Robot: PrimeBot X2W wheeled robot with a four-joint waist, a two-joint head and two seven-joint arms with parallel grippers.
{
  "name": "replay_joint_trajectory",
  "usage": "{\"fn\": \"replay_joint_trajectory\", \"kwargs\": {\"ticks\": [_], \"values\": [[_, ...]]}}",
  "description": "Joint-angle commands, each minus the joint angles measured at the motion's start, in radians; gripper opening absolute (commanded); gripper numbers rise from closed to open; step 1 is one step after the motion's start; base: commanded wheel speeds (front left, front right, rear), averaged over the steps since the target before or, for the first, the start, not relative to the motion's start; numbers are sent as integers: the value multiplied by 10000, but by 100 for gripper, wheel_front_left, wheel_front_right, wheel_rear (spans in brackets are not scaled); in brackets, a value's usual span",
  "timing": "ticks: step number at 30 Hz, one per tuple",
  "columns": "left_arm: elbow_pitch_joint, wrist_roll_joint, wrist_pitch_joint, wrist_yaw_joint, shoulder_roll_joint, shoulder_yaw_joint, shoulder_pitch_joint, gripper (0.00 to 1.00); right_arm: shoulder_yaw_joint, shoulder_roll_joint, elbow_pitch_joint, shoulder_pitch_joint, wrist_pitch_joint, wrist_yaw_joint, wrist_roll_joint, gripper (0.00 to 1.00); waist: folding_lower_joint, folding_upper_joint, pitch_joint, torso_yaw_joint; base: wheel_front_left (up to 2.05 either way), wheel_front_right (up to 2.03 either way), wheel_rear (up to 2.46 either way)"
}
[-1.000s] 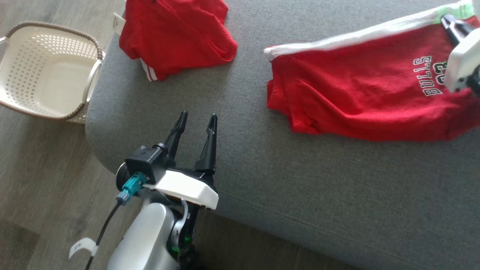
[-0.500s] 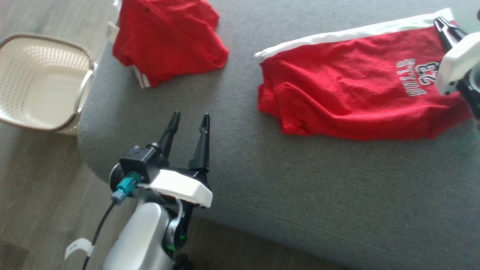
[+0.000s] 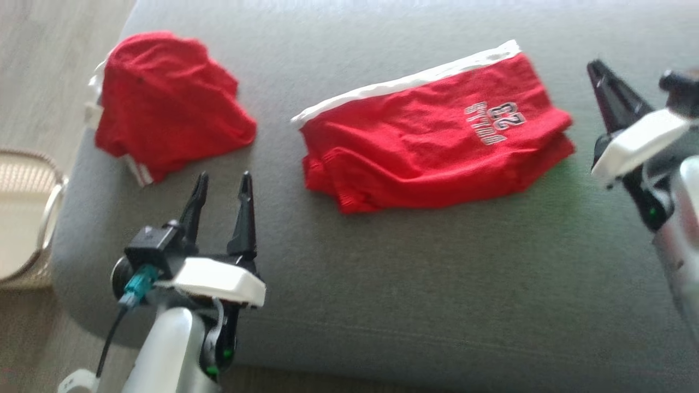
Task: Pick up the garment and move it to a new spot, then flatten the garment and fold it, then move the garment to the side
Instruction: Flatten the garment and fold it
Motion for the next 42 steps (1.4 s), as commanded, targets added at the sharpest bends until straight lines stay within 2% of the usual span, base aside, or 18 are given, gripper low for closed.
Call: {"fn": "replay_joint_trajectory", "kwargs": {"ticks": [1, 5, 8, 9, 10, 17, 23, 26, 32, 38, 42], "values": [[-339, 118, -78, -45, 114, 459, -49, 100, -12, 86, -549, 345, -196, -4, -10, 0, 0, -1, -547, -591, 0, 0, 0], [-346, 252, -78, -132, 114, 661, 198, 100, -598, 220, -1492, 1546, -421, -4, -398, 0, 0, -1, -859, -954, 0, 0, 0], [-328, 293, -78, -153, 114, 759, 375, 100, -1396, 617, -2280, 2554, -502, -4, -768, 0, 0, -1, -1027, -1161, 0, 0, 0], [-322, 294, -78, -162, 114, 785, 430, 100, -1678, 796, -2570, 2890, -517, -4, -912, 27, 0, -1, -1064, -1223, 0, 0, 0], [-304, 290, -78, -174, 114, 812, 488, 100, -1941, 984, -2841, 3227, -527, -4, -1069, 100, 0, -1, -1104, -1279, 0, 0, 0], [52, 167, -78, -186, 114, 921, 945, 100, -2944, 2192, -3952, 4936, -503, -4, -1913, 100, 0, -1, -1337, -1585, 0, 0, 0], [65, 46, -78, -133, 114, 778, 1098, 100, -3216, 2671, -4472, 5385, -76, -4, -1981, 100, 0, -1, -1329, -1571, 0, 0, 0], [76, 60, -78, -155, 114, 665, 1004, 100, -3439, 2922, -4632, 5337, 340, -4, -1244, 100, 0, -1, -1237, -1447, 0, 0, 0], [61, 104, -78, -170, 114, 362, 796, 100, -3873, 3199, -4444, 4849, 1642, -4, 1016, 100, 0, -1, -920, -1000, 0, 0, 0], [96, 49, -78, -130, 114, 181, 650, 100, -4316, 3232, -3589, 4208, 2625, -4, 2386, 100, 0, -1, -543, -468, 0, 0, 0], [142, -30, -78, -97, 114, -1, 529, 100, -4771, 3236, -2511, 3534, 3152, -4, 3569, 100, 0, -1, -255, 2, 0, 0, 0]]}}
